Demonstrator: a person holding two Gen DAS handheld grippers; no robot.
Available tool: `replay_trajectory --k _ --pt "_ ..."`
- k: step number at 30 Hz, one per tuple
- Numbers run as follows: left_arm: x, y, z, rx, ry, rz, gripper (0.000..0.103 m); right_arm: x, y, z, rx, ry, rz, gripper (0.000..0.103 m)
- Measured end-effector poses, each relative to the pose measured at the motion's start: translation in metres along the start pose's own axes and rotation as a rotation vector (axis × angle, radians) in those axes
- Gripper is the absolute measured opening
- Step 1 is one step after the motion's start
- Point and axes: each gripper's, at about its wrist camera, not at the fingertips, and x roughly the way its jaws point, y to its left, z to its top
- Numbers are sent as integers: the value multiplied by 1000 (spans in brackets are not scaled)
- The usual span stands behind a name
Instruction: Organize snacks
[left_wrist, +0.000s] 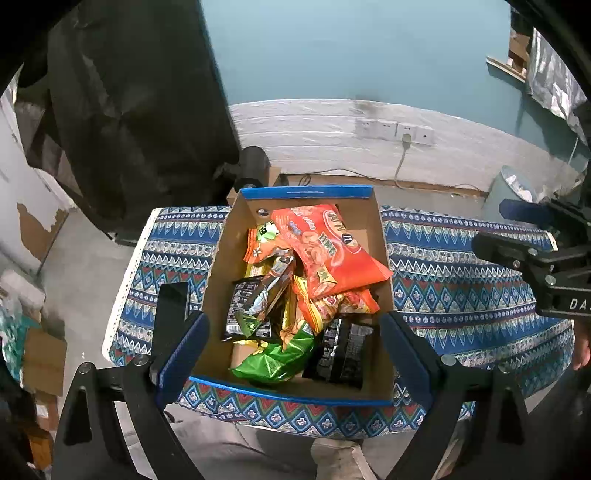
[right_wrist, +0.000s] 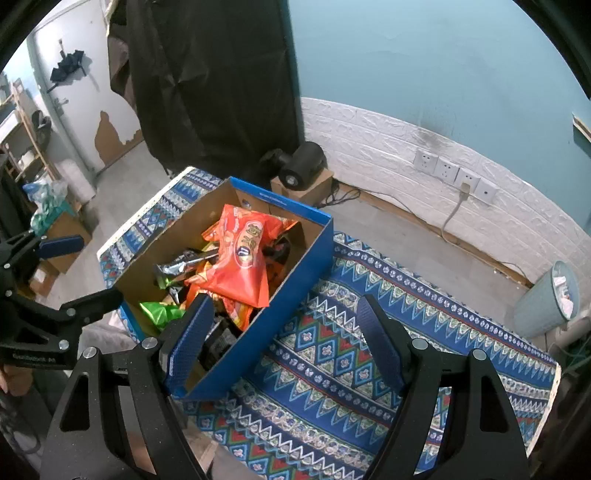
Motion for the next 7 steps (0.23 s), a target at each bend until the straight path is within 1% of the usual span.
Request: replay_trajectory --k 7 --pt "-1 -1 0 4 -6 10 95 0 -1 0 1 -2 -2 79"
